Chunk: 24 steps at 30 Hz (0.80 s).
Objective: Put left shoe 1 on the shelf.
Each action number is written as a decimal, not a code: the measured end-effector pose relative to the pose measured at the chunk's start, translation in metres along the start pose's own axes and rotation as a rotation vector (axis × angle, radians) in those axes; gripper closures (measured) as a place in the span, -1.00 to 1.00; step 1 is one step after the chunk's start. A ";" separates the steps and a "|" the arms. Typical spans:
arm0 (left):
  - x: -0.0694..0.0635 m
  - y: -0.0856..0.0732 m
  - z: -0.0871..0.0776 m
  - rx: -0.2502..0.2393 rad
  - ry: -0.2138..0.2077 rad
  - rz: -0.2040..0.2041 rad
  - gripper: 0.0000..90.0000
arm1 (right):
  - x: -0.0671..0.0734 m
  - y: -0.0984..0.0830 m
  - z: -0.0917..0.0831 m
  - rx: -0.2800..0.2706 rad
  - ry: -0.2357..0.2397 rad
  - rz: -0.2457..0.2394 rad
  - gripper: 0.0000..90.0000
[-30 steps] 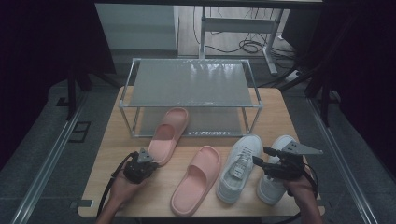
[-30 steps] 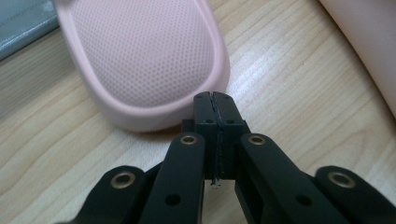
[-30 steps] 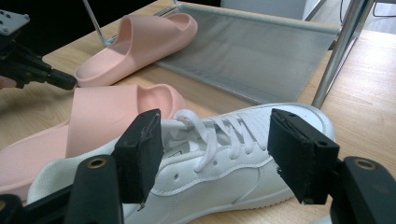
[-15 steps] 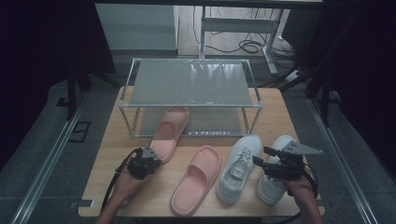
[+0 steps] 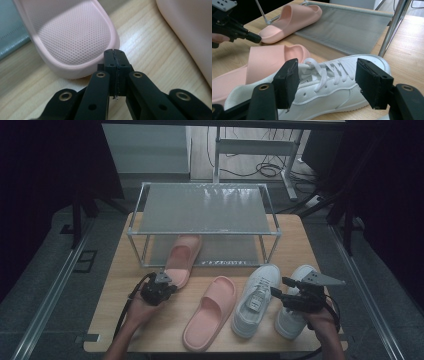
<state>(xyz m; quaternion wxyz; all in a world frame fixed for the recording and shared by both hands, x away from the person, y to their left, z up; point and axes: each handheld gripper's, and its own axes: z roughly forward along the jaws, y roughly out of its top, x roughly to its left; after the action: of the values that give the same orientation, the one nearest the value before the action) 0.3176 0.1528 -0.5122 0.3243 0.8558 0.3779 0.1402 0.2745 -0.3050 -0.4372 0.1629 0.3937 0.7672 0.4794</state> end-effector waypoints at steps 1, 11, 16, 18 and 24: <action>0.000 0.000 0.000 0.000 0.000 0.000 1.00 | 0.000 0.000 0.000 0.000 0.000 0.000 -0.21; 0.006 0.017 0.007 -0.018 -0.011 -0.020 1.00 | -0.001 0.000 0.001 -0.001 -0.002 0.004 -0.21; 0.010 0.027 0.016 -0.010 -0.002 -0.023 1.00 | -0.001 0.000 -0.001 -0.003 -0.003 0.003 -0.21; 0.011 0.031 0.019 -0.006 0.005 -0.031 1.00 | -0.001 0.000 -0.001 -0.003 -0.004 0.003 -0.21; 0.017 0.043 0.032 -0.016 0.011 -0.046 1.00 | -0.002 0.000 -0.001 -0.004 -0.005 0.002 -0.21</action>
<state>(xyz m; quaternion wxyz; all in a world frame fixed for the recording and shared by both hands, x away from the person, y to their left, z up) 0.3686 0.1291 -0.5082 0.3323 0.8435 0.3981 0.1402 0.2757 -0.3072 -0.4373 0.1652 0.3953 0.7656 0.4799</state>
